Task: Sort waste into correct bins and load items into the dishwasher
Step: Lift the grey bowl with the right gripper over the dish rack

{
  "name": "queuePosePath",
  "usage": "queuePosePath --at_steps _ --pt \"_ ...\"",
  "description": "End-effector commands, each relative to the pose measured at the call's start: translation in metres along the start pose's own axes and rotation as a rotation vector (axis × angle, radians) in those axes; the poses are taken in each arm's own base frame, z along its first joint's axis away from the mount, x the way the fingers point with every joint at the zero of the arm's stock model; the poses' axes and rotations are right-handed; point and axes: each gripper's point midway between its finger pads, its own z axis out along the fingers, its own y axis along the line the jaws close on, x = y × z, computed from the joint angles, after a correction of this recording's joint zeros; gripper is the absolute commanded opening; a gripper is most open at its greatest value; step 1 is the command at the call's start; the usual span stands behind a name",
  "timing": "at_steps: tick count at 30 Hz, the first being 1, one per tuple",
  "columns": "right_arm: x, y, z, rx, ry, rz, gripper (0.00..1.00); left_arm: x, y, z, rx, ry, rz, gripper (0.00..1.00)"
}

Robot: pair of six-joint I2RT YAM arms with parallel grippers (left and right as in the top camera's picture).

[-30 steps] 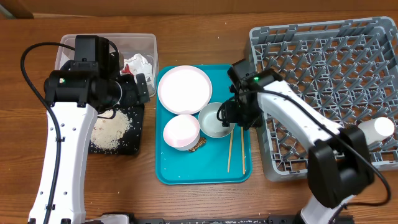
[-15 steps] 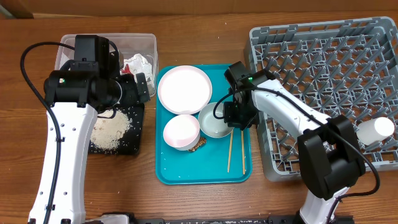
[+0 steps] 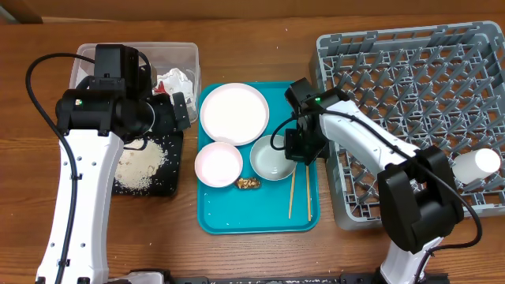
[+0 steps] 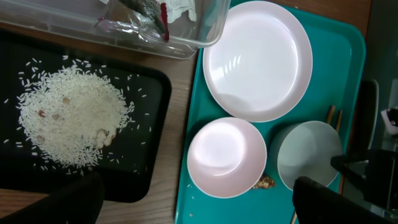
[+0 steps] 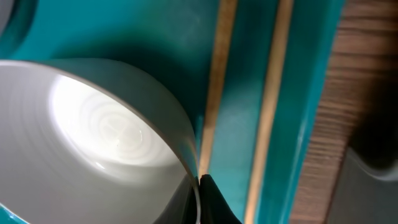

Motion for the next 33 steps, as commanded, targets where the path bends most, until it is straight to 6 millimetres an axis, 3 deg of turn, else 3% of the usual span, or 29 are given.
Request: queuePosePath --at_steps 1,10,13,18,24,33 --pt "-0.029 -0.007 -0.049 0.027 -0.157 0.02 0.04 -0.005 0.0 -0.005 -0.002 -0.021 -0.011 0.98" --pt "-0.064 -0.039 -0.19 0.136 -0.552 0.09 0.04 -0.005 0.0 -0.005 -0.002 -0.021 -0.011 0.98" --pt "-0.071 -0.071 -0.233 0.243 -0.715 0.163 0.04 -0.005 0.0 -0.005 -0.002 -0.021 -0.011 0.98" --pt "-0.075 -0.156 -0.298 0.598 -0.946 0.379 0.04 -0.005 0.0 -0.005 -0.002 -0.023 -0.01 0.99" --pt "-0.073 -0.227 -0.337 0.809 -1.058 0.608 0.04 -0.005 0.0 -0.005 -0.002 -0.023 -0.01 0.99" --pt "-0.068 -0.325 -0.352 0.933 -1.089 0.888 0.04 -0.007 0.0 -0.005 0.0 -0.029 -0.01 1.0"
